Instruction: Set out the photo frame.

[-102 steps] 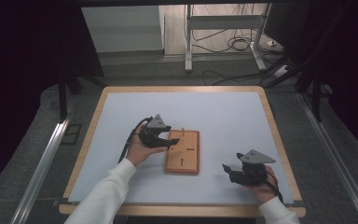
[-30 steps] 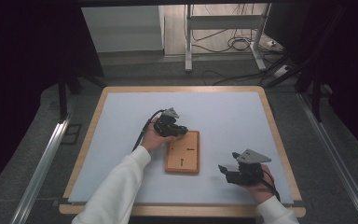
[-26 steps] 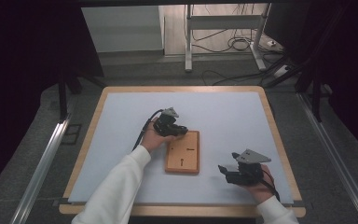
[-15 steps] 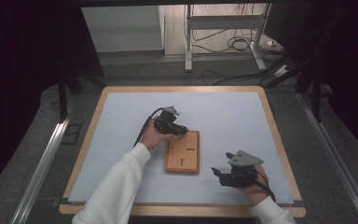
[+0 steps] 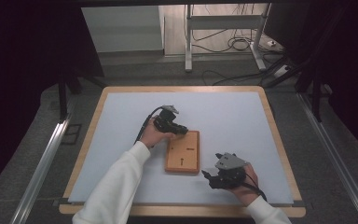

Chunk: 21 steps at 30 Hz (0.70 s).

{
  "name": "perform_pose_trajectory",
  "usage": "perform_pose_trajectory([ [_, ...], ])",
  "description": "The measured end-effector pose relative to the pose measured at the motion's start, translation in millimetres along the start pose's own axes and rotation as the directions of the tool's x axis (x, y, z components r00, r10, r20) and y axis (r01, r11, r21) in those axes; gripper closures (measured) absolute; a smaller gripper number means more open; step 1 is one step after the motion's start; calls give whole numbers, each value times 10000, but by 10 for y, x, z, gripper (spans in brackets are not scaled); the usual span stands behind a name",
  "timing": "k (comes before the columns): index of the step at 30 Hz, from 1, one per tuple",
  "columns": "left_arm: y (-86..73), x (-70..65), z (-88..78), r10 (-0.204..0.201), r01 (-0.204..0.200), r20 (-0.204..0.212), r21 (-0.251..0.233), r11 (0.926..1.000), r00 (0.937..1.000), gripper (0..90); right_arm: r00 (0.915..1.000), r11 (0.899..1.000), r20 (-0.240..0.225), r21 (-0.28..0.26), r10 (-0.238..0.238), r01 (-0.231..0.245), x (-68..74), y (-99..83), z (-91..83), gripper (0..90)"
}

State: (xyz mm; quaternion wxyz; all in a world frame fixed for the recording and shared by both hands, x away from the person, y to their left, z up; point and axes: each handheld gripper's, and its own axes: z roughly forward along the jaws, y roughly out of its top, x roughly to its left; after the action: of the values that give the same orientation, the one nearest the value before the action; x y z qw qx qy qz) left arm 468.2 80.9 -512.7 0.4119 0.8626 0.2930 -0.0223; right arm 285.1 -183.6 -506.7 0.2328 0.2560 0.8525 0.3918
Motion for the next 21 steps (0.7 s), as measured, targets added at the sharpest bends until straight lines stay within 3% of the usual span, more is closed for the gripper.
perform_pose_trajectory([
  [6, 23, 37, -1, -147, 145, 207, 123, 9998, 9997, 813, 9994, 9994, 21, -23, -355, 355, 34, 39, 48, 212],
  [12, 42, 66, -1, -224, 216, 369, 237, 9995, 9991, 813, 9947, 9946, 87, 210, -1021, 1019, 184, 138, 152, 167],
  [16, 49, 72, -1, -288, 277, 404, 285, 9992, 9988, 812, 9778, 9781, 537, 610, -2024, 1991, 318, 198, 280, 144],
  [21, 57, 83, -1, -342, 327, 456, 327, 9989, 9984, 812, 9675, 9660, 642, 1028, -2445, 2373, 415, 245, 444, 137],
])
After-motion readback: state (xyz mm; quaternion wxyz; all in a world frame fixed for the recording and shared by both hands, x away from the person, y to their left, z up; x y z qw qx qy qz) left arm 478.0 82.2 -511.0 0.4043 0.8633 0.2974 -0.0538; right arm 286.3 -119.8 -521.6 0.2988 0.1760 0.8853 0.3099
